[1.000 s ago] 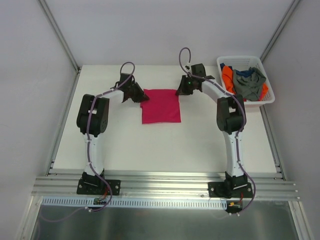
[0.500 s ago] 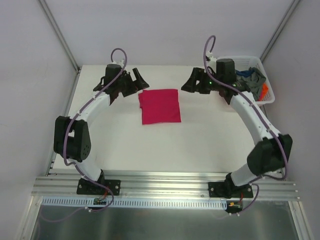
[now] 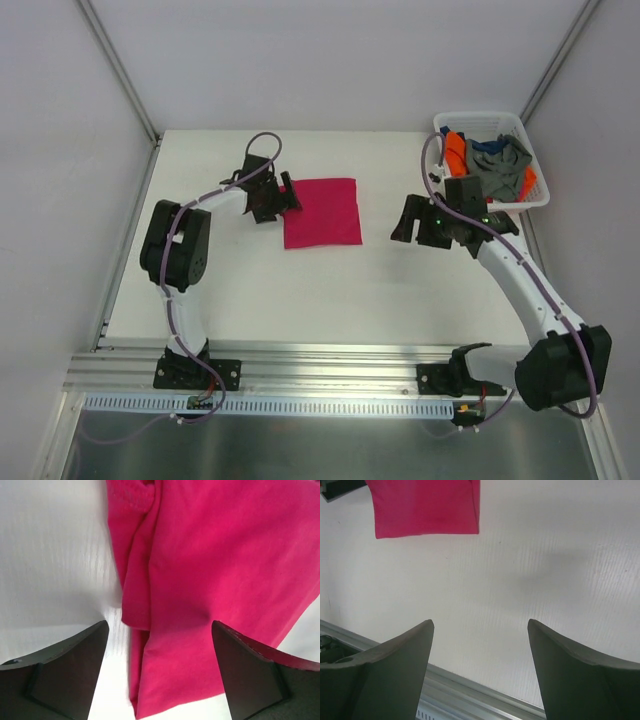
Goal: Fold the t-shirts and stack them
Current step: Fold the tshirt, then neatly place the folded tshirt to the corner
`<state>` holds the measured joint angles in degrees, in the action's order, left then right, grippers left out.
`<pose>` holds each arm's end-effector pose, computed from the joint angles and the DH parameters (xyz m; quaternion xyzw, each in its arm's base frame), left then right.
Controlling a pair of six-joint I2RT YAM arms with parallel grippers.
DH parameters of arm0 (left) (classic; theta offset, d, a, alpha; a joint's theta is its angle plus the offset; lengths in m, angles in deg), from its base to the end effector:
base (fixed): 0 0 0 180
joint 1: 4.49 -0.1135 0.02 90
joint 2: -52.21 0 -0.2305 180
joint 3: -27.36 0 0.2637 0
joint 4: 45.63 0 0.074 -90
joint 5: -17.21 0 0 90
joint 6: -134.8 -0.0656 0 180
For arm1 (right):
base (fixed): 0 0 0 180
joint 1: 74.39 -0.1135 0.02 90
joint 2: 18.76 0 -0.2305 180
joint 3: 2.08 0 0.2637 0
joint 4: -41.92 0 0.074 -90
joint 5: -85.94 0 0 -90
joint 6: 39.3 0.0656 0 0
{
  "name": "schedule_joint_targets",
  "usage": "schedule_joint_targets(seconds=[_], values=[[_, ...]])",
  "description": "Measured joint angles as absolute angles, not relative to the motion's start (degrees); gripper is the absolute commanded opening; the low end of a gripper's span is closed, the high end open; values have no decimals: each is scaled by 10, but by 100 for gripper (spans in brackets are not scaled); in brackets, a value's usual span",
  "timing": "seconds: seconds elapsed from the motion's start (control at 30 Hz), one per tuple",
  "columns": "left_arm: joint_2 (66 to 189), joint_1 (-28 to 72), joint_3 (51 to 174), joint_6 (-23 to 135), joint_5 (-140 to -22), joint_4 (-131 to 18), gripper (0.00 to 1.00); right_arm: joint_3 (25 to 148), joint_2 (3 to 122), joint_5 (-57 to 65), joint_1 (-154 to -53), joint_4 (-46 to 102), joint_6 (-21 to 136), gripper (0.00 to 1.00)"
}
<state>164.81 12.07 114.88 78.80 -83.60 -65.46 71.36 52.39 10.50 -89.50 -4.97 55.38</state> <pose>0.4235 -0.1388 0.1168 -0.1037 0.9143 -0.2417 0.3080 0.2920 0.0959 0.2456 -0.1319 0.9069 0.1809 0.3570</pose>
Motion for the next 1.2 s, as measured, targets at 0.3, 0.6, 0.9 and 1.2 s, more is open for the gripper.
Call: schedule_joint_targets(seconds=[0.3,0.6,0.9,1.2], values=[[1694,132,1179,828,-797,-629,14,715,451,55,-894,-84,551,82],[1738,103,1265,811,-776,-678,0,744,450,32,-878,-122,548,82],[1827,-40,1484,704,-754,-804,0,768,492,21,-873,-97,548,83],[1946,-155,1740,589,-723,-905,1,816,619,-25,-872,-57,577,82]])
